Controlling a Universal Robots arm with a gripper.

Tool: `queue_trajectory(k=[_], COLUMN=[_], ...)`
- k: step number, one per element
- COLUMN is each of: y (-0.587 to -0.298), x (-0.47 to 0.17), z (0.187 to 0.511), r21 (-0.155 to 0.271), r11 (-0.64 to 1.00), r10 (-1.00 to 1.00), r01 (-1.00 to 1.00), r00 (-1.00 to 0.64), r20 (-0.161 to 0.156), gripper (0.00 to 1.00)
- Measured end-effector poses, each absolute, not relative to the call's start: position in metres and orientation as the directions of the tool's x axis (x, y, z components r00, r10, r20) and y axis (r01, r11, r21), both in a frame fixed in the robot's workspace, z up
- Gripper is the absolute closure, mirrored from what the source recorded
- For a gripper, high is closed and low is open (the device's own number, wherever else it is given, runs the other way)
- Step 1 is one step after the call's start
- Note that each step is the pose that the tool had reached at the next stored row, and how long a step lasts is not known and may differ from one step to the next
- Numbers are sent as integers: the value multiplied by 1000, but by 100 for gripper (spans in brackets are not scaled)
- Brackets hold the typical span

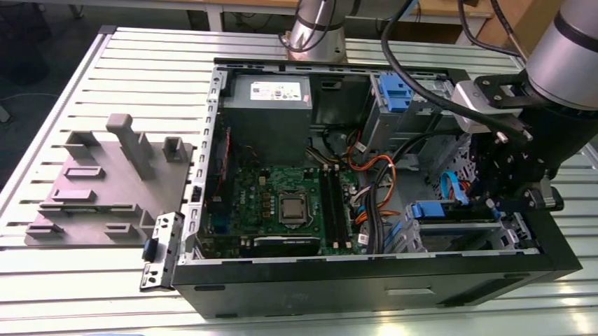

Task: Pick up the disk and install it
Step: 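Insert the second disk wire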

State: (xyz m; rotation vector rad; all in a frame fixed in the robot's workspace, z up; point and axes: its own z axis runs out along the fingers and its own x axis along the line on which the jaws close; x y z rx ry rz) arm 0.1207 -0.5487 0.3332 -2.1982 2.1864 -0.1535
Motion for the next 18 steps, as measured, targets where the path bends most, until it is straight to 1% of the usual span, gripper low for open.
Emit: queue_trajectory(k=[4, 13, 14, 15, 16, 18], y=[-549, -549, -549, -549, -549, -549], x=[121, 121, 121, 121, 121, 121], z=[342, 343, 343, 343, 343, 343], r21=[-96, -96, -96, -96, -96, -96], r11=[-7, -7, -7, -7, -7, -7], r10=[-999, -999, -999, -999, -999, -999], r01=[-995, -995, -995, -995, -995, -995], r00=[3, 3, 3, 3, 3, 3], r20=[42, 42, 42, 42, 42, 42], gripper=[70, 70, 72, 78, 78, 89])
